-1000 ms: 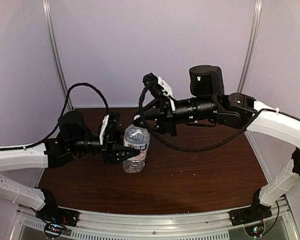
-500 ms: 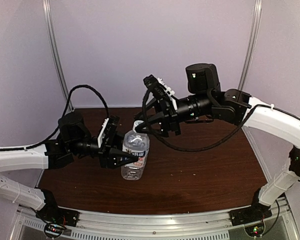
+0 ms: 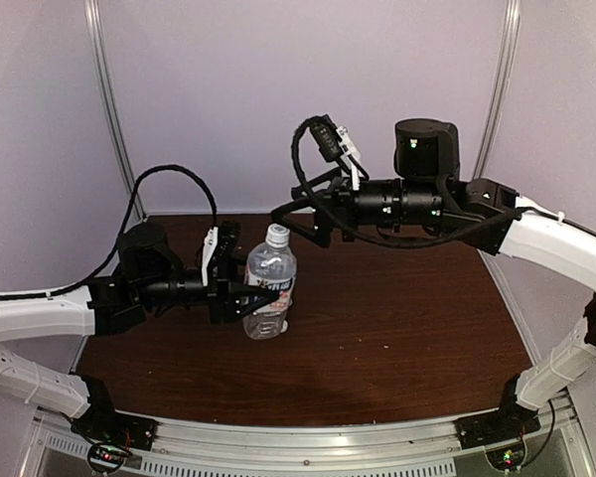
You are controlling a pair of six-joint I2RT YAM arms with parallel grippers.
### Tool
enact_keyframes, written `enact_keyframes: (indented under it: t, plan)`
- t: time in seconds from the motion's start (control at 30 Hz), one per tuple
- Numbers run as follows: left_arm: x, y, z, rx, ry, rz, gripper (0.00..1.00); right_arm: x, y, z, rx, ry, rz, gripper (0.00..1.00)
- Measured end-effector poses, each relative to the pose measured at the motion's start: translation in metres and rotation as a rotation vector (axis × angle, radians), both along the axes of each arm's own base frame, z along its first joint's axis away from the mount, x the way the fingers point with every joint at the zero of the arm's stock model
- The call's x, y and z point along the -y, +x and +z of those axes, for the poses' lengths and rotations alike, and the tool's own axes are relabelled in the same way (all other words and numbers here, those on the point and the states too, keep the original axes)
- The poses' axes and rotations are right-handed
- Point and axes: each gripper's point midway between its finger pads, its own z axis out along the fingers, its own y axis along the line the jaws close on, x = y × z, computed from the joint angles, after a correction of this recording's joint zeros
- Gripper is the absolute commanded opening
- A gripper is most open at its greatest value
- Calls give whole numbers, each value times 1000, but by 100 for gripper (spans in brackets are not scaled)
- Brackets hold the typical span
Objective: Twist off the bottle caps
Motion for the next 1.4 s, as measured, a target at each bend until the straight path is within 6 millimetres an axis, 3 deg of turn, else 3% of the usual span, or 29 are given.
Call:
enact_keyframes:
  t: [0.23,0.5,0.83,0.97,1.23,1.4]
  plan:
    - [-2,23,-1,-7,12,125,35,-15,16,-11,-65,-20,-179,78]
    - [-5,33,-1,-10,12,188,35,-21,26,-30,-95,-63,-244,50]
    - [-6,36,-1,-13,14,208,35,-22,24,-30,-92,-64,-234,15]
    - [-7,36,0,-14,11,213,34,-23,23,-29,-79,-59,-224,7]
    - [-7,32,1,-8,9,194,35,-26,16,-28,-8,-59,-125,5]
    - [-4,8,8,2,-13,51,35,-24,-8,-21,104,-74,71,13]
